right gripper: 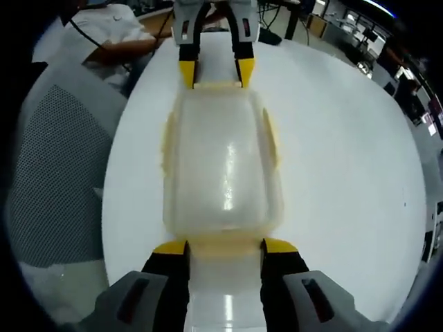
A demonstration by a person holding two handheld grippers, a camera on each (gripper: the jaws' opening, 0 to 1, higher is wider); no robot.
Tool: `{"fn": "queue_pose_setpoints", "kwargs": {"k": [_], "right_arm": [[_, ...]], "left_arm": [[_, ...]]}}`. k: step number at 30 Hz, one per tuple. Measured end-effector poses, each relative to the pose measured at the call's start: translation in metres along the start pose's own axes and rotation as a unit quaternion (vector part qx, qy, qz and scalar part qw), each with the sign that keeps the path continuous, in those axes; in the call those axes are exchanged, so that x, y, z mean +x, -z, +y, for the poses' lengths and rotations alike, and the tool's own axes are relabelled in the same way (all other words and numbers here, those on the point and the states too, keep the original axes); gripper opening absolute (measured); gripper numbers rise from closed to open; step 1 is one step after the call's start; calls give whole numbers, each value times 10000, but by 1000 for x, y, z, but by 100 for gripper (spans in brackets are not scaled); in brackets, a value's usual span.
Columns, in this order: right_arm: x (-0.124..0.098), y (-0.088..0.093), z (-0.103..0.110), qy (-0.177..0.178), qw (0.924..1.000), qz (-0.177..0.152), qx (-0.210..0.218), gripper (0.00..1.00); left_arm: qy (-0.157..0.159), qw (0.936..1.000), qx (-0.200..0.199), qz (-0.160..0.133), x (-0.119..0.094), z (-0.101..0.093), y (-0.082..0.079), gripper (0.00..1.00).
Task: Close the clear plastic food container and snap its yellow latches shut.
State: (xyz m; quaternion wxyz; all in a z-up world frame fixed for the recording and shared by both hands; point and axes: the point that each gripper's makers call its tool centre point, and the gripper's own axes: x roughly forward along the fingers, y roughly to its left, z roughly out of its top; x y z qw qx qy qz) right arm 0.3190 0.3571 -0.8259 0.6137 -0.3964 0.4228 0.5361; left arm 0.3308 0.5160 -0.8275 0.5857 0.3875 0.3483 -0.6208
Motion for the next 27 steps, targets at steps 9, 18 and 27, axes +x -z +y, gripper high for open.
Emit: {"fn": "queue_pose_setpoints", "kwargs": {"k": [9, 18, 27], "right_arm": [[-24, -12, -3, -39, 9996, -289, 19, 39], [-39, -17, -7, -90, 9994, -344, 28, 39], [-45, -13, -7, -79, 9994, -304, 150, 39]], "left_arm": [[-33, 9999, 89, -70, -29, 8, -11, 37], [24, 9999, 16, -100, -40, 11, -19, 38], [50, 9999, 114, -35, -46, 14, -26, 38]]}}
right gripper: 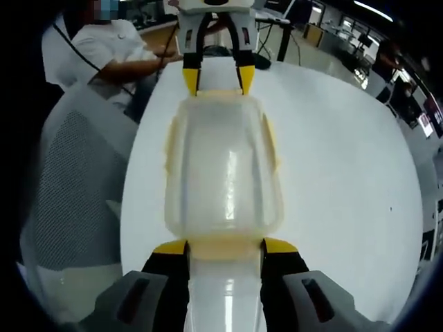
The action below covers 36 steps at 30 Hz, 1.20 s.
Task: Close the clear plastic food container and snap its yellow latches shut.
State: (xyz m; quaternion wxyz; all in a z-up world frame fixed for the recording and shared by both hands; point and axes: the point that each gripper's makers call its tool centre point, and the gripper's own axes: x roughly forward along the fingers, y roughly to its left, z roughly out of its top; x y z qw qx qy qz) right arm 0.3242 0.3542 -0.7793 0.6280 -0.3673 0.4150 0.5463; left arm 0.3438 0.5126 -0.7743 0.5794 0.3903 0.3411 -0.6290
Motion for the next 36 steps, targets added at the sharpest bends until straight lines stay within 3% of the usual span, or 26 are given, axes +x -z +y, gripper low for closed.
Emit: {"fn": "queue_pose_setpoints", "kwargs": {"k": [25, 36], "right_arm": [[-18, 9, -8, 13, 10000, 29, 33, 39], [-30, 23, -8, -1, 10000, 63, 57, 39]], "left_arm": [[-21, 10000, -7, -33, -2, 7, -18, 38], [10, 9999, -19, -117, 1, 7, -38, 38]]}}
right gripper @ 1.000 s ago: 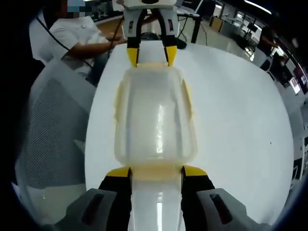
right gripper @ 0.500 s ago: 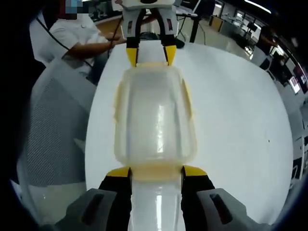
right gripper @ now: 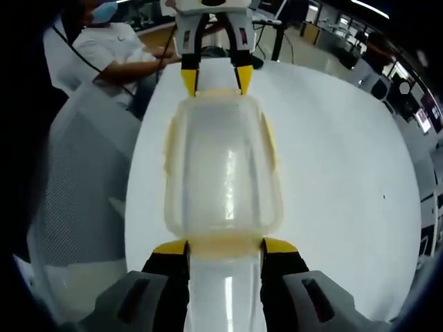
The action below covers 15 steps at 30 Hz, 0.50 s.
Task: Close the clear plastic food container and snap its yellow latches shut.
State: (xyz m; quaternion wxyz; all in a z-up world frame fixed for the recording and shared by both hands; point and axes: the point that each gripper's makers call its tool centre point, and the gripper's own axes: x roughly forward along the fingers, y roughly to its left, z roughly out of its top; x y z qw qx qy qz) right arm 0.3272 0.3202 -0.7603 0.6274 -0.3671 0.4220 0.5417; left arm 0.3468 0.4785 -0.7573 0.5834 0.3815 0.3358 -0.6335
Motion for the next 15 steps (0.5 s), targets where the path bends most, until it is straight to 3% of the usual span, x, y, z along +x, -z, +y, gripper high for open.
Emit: {"fn": "queue_pose_setpoints", "kwargs": {"k": [15], "right_arm": [[-9, 25, 1, 30, 10000, 5, 93, 39]], "left_arm": [[34, 10000, 68, -10, 13, 0, -23, 38]]}}
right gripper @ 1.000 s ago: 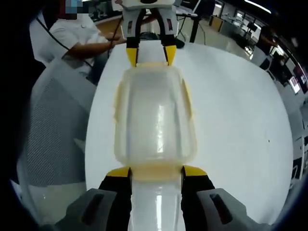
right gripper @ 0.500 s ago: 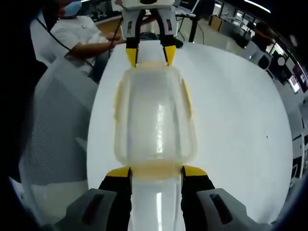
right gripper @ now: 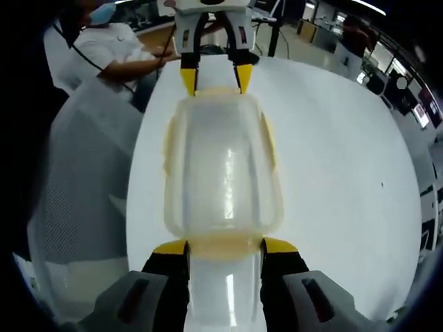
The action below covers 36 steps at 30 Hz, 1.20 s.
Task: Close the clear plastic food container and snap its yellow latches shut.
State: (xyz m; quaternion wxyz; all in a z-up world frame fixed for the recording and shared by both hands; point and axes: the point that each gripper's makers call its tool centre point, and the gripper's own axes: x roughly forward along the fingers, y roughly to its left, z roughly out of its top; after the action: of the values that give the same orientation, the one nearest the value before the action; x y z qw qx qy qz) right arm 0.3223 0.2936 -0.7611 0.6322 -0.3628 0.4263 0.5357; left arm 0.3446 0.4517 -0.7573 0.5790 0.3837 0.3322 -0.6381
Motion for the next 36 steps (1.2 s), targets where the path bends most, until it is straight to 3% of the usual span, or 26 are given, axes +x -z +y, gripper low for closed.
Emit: {"fn": "queue_pose_setpoints", "kwargs": {"k": [36], "right_arm": [[-16, 57, -2, -33, 9999, 40, 155, 39]], "left_arm": [[116, 9999, 50, -45, 31, 0, -49, 38]]}}
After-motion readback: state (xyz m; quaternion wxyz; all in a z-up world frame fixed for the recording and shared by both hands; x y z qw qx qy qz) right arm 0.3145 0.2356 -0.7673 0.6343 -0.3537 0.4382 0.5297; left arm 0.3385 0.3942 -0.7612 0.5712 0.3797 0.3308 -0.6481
